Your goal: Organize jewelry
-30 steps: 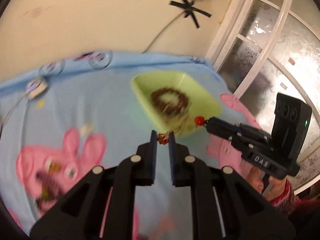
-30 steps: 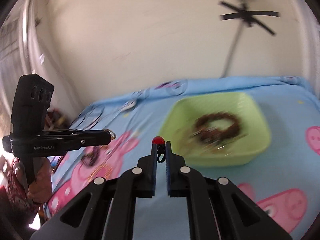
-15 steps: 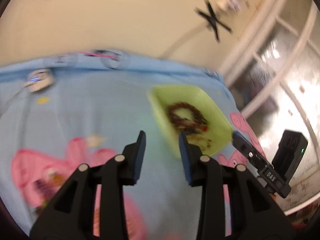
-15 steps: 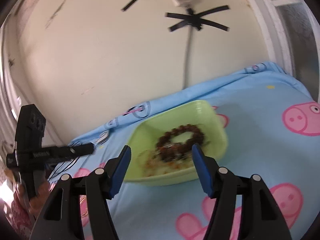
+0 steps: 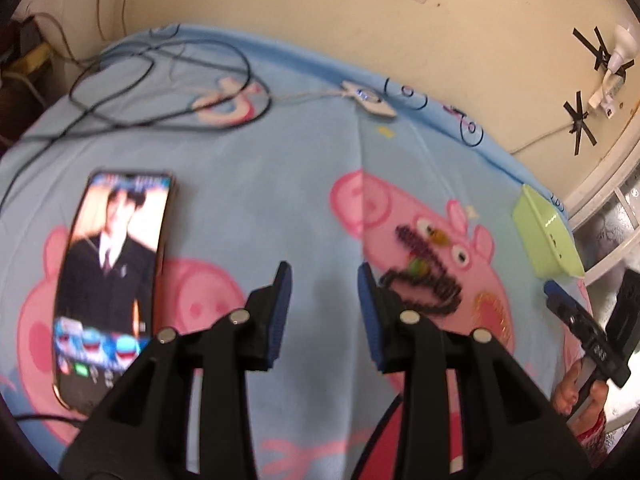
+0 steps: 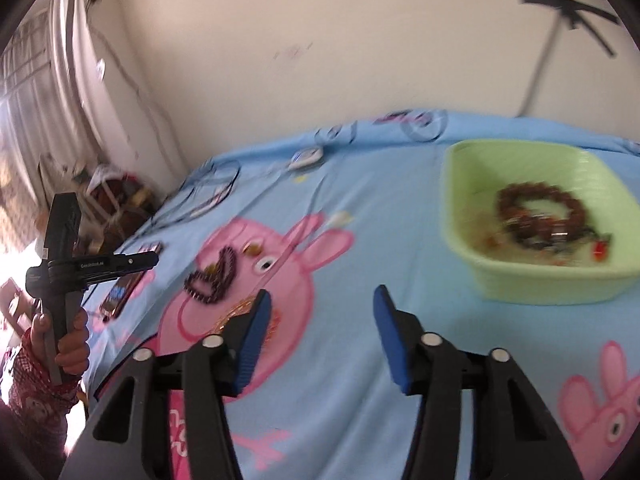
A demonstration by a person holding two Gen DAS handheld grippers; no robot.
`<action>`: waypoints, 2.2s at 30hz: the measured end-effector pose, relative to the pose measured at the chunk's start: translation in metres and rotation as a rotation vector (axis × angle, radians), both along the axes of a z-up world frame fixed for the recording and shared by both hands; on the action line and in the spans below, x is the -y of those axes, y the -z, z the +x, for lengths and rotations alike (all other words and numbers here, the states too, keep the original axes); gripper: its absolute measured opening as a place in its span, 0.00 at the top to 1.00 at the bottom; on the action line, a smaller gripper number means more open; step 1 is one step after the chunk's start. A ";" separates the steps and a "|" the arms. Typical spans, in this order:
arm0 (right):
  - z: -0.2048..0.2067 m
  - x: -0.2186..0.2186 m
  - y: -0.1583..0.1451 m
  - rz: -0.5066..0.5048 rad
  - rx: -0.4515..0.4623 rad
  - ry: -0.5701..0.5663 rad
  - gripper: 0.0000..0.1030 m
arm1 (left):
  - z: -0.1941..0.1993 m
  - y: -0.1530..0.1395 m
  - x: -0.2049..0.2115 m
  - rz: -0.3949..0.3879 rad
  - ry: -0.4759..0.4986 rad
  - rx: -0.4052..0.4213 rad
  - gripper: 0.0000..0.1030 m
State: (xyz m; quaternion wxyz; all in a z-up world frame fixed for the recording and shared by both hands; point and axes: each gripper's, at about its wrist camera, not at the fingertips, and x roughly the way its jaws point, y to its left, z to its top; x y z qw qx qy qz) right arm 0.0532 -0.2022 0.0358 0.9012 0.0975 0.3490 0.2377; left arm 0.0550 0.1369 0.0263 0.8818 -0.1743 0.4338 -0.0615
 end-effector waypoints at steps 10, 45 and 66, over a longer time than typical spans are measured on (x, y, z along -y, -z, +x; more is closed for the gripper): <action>0.053 -0.081 0.002 -0.078 -0.047 -0.128 0.88 | 0.026 -0.007 0.028 0.001 0.099 0.039 0.69; 0.043 -0.082 0.003 -0.192 -0.022 -0.171 1.00 | 0.007 -0.002 0.055 -0.015 0.217 0.092 0.89; -0.064 0.044 0.020 -0.148 -0.051 0.077 0.57 | -0.031 0.014 0.236 0.101 0.652 0.028 0.87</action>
